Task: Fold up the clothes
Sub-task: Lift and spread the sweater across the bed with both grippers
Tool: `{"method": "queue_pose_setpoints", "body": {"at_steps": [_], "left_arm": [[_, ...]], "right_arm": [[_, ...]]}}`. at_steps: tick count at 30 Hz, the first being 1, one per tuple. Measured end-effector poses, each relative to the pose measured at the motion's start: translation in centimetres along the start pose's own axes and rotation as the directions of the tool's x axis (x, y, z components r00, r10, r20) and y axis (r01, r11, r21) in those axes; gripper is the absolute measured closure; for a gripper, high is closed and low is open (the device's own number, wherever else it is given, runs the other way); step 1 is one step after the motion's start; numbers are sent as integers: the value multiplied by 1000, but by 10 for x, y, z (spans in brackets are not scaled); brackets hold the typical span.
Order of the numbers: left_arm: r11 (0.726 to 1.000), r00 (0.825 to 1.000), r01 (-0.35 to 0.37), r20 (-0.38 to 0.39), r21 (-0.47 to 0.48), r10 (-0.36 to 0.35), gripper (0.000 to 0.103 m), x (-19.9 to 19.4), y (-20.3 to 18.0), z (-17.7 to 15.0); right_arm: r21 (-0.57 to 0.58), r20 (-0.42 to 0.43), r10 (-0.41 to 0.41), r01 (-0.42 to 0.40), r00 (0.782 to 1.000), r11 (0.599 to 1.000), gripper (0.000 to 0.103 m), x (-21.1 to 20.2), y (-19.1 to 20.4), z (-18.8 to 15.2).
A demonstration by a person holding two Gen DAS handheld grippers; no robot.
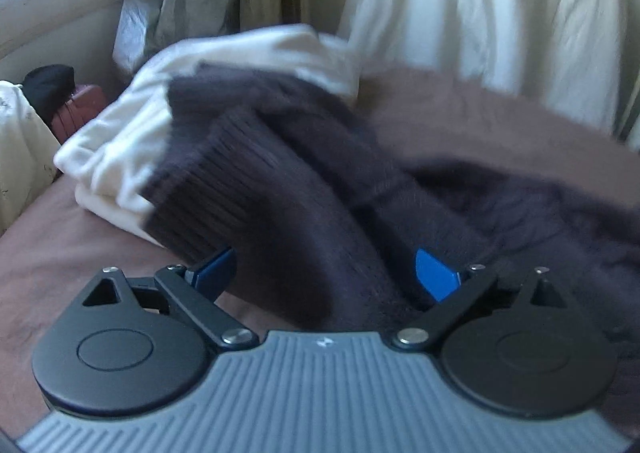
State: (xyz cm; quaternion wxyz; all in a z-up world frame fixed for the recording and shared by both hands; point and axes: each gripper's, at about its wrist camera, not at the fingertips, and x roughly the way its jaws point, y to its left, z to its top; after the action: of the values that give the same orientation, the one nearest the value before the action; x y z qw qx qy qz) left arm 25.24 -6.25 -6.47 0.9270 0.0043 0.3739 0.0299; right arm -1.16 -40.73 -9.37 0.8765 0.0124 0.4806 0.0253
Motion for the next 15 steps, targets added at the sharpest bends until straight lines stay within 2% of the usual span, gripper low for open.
{"method": "queue_pose_setpoints", "body": {"at_steps": [1, 2, 3, 5, 7, 9, 11, 12, 13, 15], "left_arm": [[999, 1000, -28, 3, 29, 27, 30, 6, -6, -2], [996, 999, -52, 13, 67, 52, 59, 8, -10, -4], [991, 997, -77, 24, 107, 75, 94, 10, -13, -6], [992, 997, -71, 46, 101, 67, 96, 1, -7, -9], [995, 993, -67, 106, 76, 59, 96, -24, 6, -8], [996, 978, -76, 199, 43, 66, 96, -61, 23, -10], [995, 951, -101, 293, -19, 102, 96, -101, 48, -15], [992, 941, -116, 316, -39, 123, 96, -116, 59, -18], [988, 938, -147, 309, -56, 157, 96, -127, 71, -22], [976, 951, -211, 219, -51, 217, 96, -125, 86, -34]], "right_arm": [[7, 11, 3, -3, 1000, 1000, 20, -3, -3, 0], [16, 22, 5, -5, 1000, 1000, 20, -7, -6, -1], [33, 33, 9, -11, 999, 999, 20, -11, -8, -2], [79, 62, 28, -33, 998, 996, 20, -18, -17, -4], [128, 87, 48, -59, 995, 990, 20, -25, -29, -7], [161, 103, 63, -79, 993, 984, 20, -33, -37, -13], [188, 119, 76, -97, 990, 977, 20, -40, -43, -17], [195, 129, 75, -100, 989, 976, 20, -45, -45, -21], [202, 138, 75, -102, 988, 974, 20, -49, -46, -25], [216, 159, 67, -101, 985, 971, 19, -58, -48, -34]]}}
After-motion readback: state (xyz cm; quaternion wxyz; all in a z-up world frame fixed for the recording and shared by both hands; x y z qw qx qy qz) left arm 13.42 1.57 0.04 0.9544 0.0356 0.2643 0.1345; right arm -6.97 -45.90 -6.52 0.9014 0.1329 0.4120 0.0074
